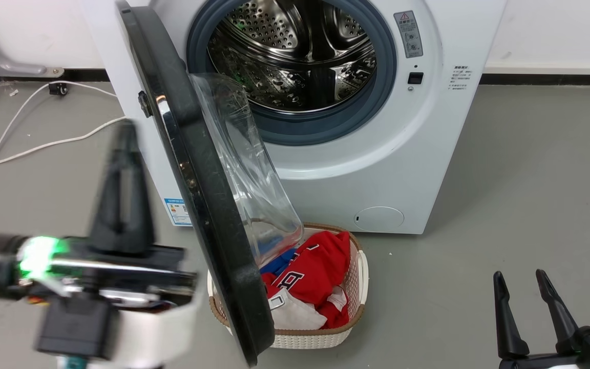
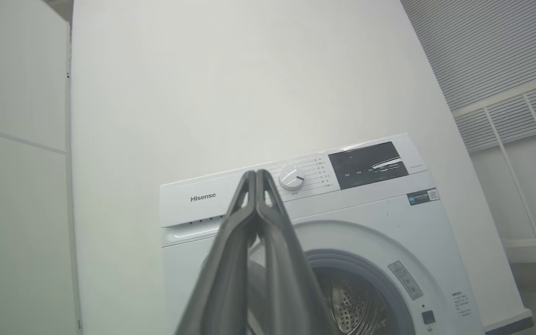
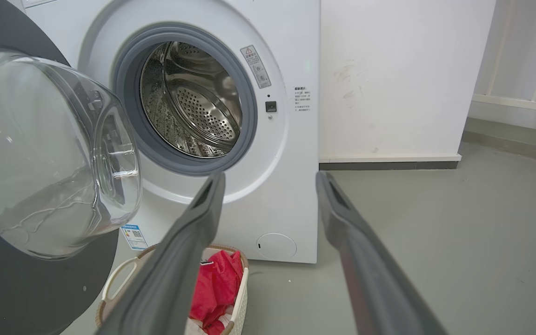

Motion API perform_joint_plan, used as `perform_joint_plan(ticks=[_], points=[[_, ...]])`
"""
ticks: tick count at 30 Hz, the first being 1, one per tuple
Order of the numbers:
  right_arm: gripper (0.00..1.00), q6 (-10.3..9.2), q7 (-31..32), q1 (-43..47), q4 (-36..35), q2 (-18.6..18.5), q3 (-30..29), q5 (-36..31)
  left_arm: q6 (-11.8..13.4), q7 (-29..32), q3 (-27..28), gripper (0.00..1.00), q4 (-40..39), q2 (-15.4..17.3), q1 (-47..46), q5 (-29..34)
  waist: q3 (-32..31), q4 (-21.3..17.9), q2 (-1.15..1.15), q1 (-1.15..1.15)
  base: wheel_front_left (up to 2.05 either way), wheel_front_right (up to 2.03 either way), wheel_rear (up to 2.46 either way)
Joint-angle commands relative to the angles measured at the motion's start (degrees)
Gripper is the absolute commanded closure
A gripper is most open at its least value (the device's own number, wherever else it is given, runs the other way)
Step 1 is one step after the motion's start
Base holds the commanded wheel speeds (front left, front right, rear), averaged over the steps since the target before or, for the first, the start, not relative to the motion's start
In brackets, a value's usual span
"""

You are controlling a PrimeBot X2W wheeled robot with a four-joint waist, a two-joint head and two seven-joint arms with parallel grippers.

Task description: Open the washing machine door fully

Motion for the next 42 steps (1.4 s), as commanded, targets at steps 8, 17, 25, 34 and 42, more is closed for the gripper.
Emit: perform_joint_plan(ticks=[8, 17, 25, 34, 42], points=[[0.00, -0.01, -0.1, 0.3, 0.4, 0.2, 0.1, -0.5, -4.6, -0.1, -13.0, 1.00, 0.0, -1.0, -2.7, 2.4, 0.1, -0.1, 0.00, 0.00, 0.00, 0.00, 0.00], [0.00, -0.01, -0.1, 0.5, 0.6, 0.1, -0.1, -0.8, -7.0, 0.6, -23.5, 1.00, 3.8, -2.6, -0.8, 2.3, 0.1, 0.2, 0.00, 0.00, 0.00, 0.00, 0.00], [0.00, -0.01, -0.1, 0.1, 1.0, 0.1, 0.3, -1.1, -7.3, 1.7, -27.7, 1.00, 8.6, -2.0, 2.6, 1.6, 0.5, 0.3, 0.00, 0.00, 0.00, 0.00, 0.00], [0.00, -0.01, -0.1, -0.8, 1.2, 0.1, -0.2, -1.6, -6.2, 2.6, -27.9, 1.00, 12.7, 0.0, 7.6, 0.3, 2.0, 1.6, 0.00, 0.00, 0.00, 0.00, 0.00], [0.00, -0.01, -0.1, -1.5, 1.5, 0.2, -0.3, -2.0, -4.3, 1.6, -26.1, 1.00, 18.0, 1.1, 9.8, -1.1, 3.3, 2.6, 0.00, 0.00, 0.00, 0.00, 0.00]])
